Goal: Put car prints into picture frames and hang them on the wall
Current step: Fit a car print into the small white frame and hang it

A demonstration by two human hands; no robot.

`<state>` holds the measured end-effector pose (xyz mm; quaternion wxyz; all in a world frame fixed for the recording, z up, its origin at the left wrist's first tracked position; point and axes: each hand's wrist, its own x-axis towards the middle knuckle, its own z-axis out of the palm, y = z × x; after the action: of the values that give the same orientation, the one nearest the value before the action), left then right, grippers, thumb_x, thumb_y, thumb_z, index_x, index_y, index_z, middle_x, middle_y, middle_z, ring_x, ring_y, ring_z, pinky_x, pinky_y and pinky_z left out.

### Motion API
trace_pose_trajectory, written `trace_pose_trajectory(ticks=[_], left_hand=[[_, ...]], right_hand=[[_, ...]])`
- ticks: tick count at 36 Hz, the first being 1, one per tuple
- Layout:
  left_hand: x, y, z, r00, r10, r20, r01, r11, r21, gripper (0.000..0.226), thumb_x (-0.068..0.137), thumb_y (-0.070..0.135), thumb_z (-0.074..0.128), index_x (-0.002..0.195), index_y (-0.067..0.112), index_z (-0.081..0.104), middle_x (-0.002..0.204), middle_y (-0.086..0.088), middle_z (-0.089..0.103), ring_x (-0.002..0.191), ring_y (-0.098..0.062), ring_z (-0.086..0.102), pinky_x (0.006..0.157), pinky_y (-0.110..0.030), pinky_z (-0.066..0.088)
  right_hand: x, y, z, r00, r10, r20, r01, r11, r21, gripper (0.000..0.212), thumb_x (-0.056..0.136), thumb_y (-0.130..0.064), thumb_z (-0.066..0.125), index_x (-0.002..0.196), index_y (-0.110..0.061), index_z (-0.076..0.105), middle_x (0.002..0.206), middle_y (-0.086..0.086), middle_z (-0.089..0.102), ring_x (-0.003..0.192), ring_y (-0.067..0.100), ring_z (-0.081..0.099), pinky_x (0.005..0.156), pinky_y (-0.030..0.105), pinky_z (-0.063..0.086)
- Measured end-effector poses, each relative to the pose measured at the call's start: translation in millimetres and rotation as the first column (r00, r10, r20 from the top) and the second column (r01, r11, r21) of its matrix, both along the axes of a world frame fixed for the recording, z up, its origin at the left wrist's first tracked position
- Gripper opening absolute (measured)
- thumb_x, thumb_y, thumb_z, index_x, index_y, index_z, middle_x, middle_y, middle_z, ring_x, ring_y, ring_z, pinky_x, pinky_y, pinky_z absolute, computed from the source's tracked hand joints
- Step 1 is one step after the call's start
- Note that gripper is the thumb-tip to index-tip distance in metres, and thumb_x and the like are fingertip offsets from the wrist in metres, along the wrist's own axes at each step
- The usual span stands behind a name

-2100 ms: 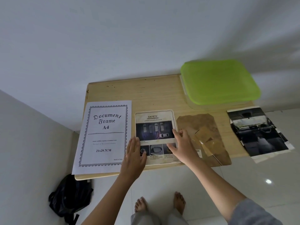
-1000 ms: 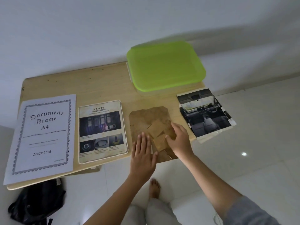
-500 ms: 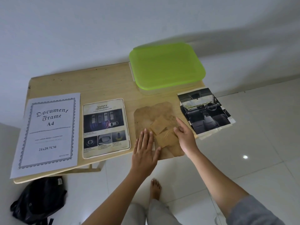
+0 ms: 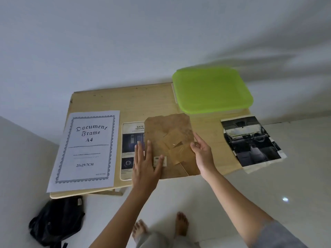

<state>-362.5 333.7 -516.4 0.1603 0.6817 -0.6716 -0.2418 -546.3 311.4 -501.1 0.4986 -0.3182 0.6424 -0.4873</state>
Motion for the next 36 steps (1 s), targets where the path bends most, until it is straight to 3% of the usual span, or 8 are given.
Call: trace_pose_trajectory(ticks=[4, 9, 13, 15, 17, 20, 24, 36], left_hand=[[30.3, -2.9, -5.5, 0.997, 0.064, -0.044, -0.062, 0.996, 0.058, 0.072, 0.090, 0.058, 0.030, 0.148, 0.028, -0.002, 0.157, 0.006, -0.011, 0.143, -0.009, -0.012, 0.115, -0.041, 0.017], [53.7, -8.1, -9.5, 0.991, 0.136, -0.018, -0.133, 0.984, 0.119, 0.071, 0.092, 0.056, 0.030, 0.149, 0.025, 0.000, 0.157, 0.002, -0.010, 0.144, -0.014, -0.007, 0.113, -0.041, 0.021], [63.7, -10.7, -13.4, 0.990, 0.140, -0.007, -0.137, 0.978, 0.156, 0.073, 0.092, 0.057, 0.030, 0.149, 0.025, -0.002, 0.157, 0.002, -0.013, 0.145, -0.016, -0.005, 0.111, -0.042, 0.024], [66.8, -11.7, -16.0, 0.991, 0.134, -0.006, -0.131, 0.978, 0.165, 0.074, 0.092, 0.057, 0.031, 0.149, 0.024, -0.003, 0.157, 0.002, -0.013, 0.145, -0.015, -0.006, 0.112, -0.040, 0.022], [70.0, -13.0, -19.5, 0.993, 0.115, -0.002, -0.113, 0.980, 0.163, 0.074, 0.093, 0.055, 0.031, 0.149, 0.023, -0.004, 0.157, 0.002, -0.012, 0.144, -0.013, -0.009, 0.113, -0.038, 0.020], [74.1, -15.4, -23.3, 0.996, 0.094, -0.005, -0.092, 0.984, 0.153, 0.073, 0.094, 0.052, 0.032, 0.149, 0.019, -0.002, 0.158, 0.002, -0.006, 0.144, -0.010, -0.010, 0.113, -0.036, 0.019], [76.2, -17.5, -23.9, 0.997, 0.075, 0.014, -0.076, 0.988, 0.134, 0.074, 0.094, 0.051, 0.034, 0.149, 0.017, -0.001, 0.158, 0.001, -0.002, 0.144, -0.011, -0.008, 0.114, -0.034, 0.018], [79.0, -27.4, -16.6, 0.998, 0.042, 0.057, -0.047, 0.996, 0.080, 0.075, 0.092, 0.051, 0.040, 0.148, 0.009, 0.012, 0.151, -0.002, 0.019, 0.135, -0.018, 0.020, 0.099, -0.035, 0.039]], right_hand=[[36.2, -12.6, -12.4, 0.998, 0.052, -0.029, -0.051, 0.998, 0.045, 0.045, 0.094, -0.002, 0.045, 0.138, -0.009, 0.040, 0.115, 0.006, 0.053, 0.118, 0.012, 0.046, 0.082, -0.002, 0.036], [63.2, -20.7, -26.2, 0.996, 0.073, -0.060, -0.066, 0.992, 0.104, 0.045, 0.094, -0.003, 0.046, 0.138, -0.009, 0.039, 0.135, 0.010, 0.051, 0.125, 0.020, 0.048, 0.100, 0.023, 0.038], [73.5, -22.5, -28.7, 0.989, 0.085, -0.123, -0.070, 0.990, 0.122, 0.046, 0.095, -0.006, 0.046, 0.139, -0.010, 0.039, 0.116, 0.012, 0.061, 0.105, 0.029, 0.058, 0.086, 0.026, 0.048], [74.8, -21.4, -27.4, 0.968, 0.133, -0.215, -0.109, 0.987, 0.118, 0.046, 0.095, -0.008, 0.046, 0.140, -0.011, 0.038, 0.092, 0.006, 0.064, 0.083, 0.034, 0.060, 0.073, 0.024, 0.050], [74.1, -20.8, -28.0, 0.894, 0.214, -0.393, -0.182, 0.976, 0.118, 0.046, 0.095, -0.011, 0.046, 0.140, -0.010, 0.037, 0.087, 0.007, 0.060, 0.074, 0.023, 0.056, 0.062, 0.015, 0.041], [70.4, -20.6, -30.2, 0.694, 0.330, -0.640, -0.288, 0.942, 0.173, 0.047, 0.096, -0.021, 0.045, 0.142, -0.014, 0.036, 0.112, 0.008, 0.058, 0.095, 0.017, 0.054, 0.074, 0.019, 0.037], [69.4, -17.8, -29.0, 0.527, 0.389, -0.756, -0.318, 0.915, 0.250, 0.048, 0.096, -0.030, 0.043, 0.142, -0.019, 0.034, 0.101, -0.003, 0.043, 0.080, 0.010, 0.048, 0.061, 0.022, 0.037], [77.9, -19.1, -32.0, 0.468, 0.424, -0.775, -0.338, 0.896, 0.287, 0.050, 0.098, -0.034, 0.037, 0.145, -0.021, 0.026, 0.108, 0.002, 0.041, 0.071, 0.012, 0.047, 0.060, 0.026, 0.041]])
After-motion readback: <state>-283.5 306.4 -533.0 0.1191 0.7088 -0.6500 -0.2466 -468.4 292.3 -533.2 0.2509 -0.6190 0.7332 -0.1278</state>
